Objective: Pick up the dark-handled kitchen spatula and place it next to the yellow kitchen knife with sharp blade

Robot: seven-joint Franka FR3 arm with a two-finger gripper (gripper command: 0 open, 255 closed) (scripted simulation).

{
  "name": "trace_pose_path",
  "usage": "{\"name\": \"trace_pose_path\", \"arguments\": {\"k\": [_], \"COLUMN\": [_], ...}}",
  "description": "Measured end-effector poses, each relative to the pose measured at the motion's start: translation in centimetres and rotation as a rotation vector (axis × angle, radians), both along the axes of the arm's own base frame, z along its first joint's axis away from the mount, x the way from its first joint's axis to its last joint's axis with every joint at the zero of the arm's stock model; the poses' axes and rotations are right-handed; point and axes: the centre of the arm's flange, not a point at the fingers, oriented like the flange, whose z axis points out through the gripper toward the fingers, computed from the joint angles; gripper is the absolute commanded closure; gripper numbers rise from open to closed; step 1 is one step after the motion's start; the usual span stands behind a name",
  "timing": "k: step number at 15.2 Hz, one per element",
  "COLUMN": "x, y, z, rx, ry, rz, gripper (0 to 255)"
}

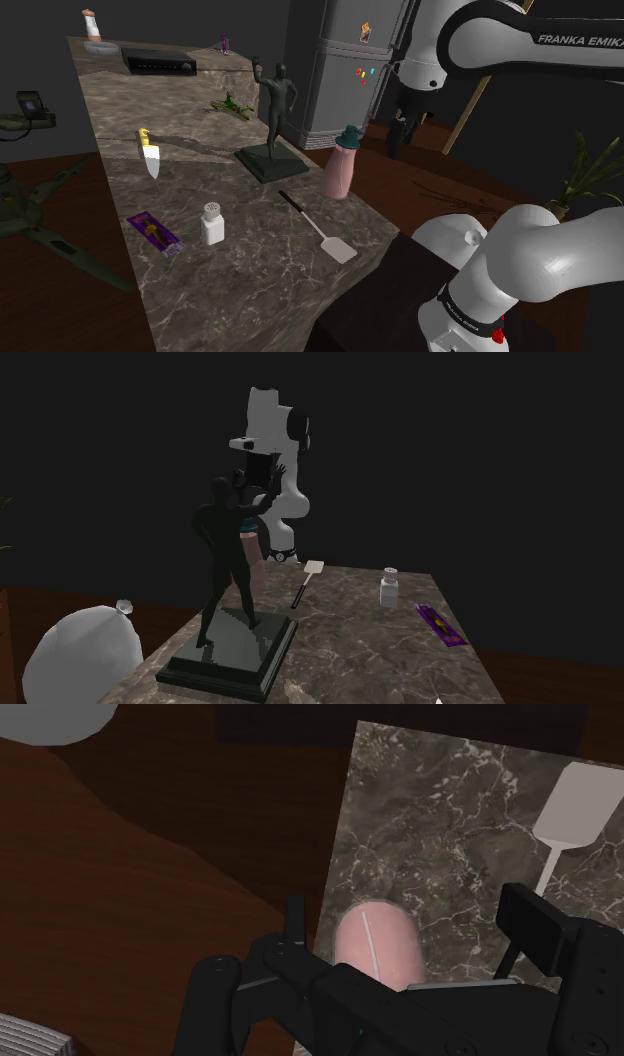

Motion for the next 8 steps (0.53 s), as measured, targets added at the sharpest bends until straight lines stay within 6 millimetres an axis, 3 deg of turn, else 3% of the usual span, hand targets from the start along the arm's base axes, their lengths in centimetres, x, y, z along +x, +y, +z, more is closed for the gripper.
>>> {"name": "trace_pose_path", "arguments": {"k": [4,8], "x": [0.7,1.6], "y": [1.6,4.3], "z": [-1.7,-5.7], "rx": [0.015,0.043], "ry": [-0.013,-0.037], "rz": [-0.021,-0.063], "gripper": [0,0]}}
